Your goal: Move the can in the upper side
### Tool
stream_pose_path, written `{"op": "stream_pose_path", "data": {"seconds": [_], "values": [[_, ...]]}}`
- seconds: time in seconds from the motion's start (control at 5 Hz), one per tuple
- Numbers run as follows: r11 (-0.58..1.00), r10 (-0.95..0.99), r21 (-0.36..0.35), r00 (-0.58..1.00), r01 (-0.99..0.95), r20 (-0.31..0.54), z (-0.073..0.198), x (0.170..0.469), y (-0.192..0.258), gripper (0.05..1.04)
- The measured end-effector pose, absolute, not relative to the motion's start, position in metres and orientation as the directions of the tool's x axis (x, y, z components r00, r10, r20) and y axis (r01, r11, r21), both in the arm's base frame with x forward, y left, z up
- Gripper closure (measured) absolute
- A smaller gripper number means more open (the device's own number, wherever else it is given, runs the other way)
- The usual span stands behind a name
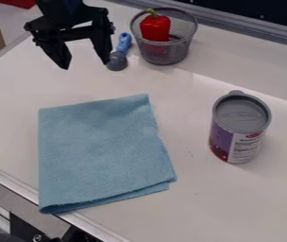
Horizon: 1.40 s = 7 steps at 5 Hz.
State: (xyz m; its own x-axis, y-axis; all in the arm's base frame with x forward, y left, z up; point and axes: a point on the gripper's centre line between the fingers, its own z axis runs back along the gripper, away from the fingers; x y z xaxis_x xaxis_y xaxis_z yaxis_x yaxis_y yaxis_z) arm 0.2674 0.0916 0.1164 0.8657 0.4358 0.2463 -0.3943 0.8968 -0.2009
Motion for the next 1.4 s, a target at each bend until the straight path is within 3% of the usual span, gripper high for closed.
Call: {"op": "stream_pose_path", "data": {"seconds": [0.4, 0.8, 1.0, 1.4], "values": [[0.9, 0.421, -0.2, 0.893, -0.388, 0.158, 0.102, 0.258, 0.066, 0.083], [0.928, 0.352, -0.186, 0.922, -0.322, 0.162, 0.112, 0.237, 0.006, 0.083], [0.941, 0.33, -0.138, 0.93, -0.31, 0.161, 0.103, 0.226, -0.036, 0.083], [0.932, 0.359, -0.112, 0.921, -0.345, 0.152, 0.089, 0.219, -0.095, 0.083]]}}
